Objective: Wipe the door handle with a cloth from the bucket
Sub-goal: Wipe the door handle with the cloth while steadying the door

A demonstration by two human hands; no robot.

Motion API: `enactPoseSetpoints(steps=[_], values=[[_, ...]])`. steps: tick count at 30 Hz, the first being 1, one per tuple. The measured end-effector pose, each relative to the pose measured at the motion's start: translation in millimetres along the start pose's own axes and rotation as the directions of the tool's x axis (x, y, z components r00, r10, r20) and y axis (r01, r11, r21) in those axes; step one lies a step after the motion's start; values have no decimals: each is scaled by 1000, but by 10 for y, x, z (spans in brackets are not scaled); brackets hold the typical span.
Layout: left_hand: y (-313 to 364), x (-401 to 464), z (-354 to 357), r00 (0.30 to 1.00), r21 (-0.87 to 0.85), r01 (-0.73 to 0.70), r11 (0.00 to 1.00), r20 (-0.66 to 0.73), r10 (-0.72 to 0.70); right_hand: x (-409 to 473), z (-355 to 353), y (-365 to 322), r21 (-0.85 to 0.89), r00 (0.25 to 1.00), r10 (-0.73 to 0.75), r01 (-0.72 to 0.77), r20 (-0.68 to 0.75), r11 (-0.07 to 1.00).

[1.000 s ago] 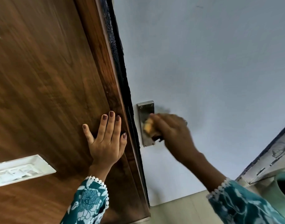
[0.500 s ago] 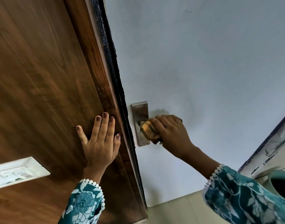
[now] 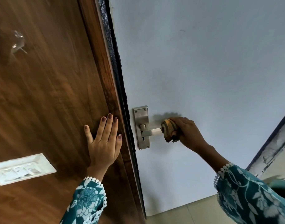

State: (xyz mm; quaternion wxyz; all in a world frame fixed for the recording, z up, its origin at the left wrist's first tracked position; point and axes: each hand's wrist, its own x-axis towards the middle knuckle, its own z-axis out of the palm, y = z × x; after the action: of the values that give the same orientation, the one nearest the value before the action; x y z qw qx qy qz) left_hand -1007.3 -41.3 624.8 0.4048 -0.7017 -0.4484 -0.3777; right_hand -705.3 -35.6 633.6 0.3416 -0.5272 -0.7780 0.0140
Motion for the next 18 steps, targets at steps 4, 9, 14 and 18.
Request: enactPoseSetpoints(steps=[4, 9, 14, 18], values=[[18, 28, -54, 998, -42, 34, 999, 54, -32, -46, -18, 29, 276, 977, 203, -214, 68, 937], [410, 152, -250, 975, -212, 210, 954, 120, -188, -295, -224, 71, 563, 865, 500, -431, 36, 705], [1011, 452, -367, 978, -715, 150, 683, 208, 2, -419, -499, -27, 889, 850, 515, -318, 113, 330], [1475, 790, -422, 574, -573, 816, -80, 819, -15, -361, -644, -204, 973, 876, 427, -220, 227, -67]])
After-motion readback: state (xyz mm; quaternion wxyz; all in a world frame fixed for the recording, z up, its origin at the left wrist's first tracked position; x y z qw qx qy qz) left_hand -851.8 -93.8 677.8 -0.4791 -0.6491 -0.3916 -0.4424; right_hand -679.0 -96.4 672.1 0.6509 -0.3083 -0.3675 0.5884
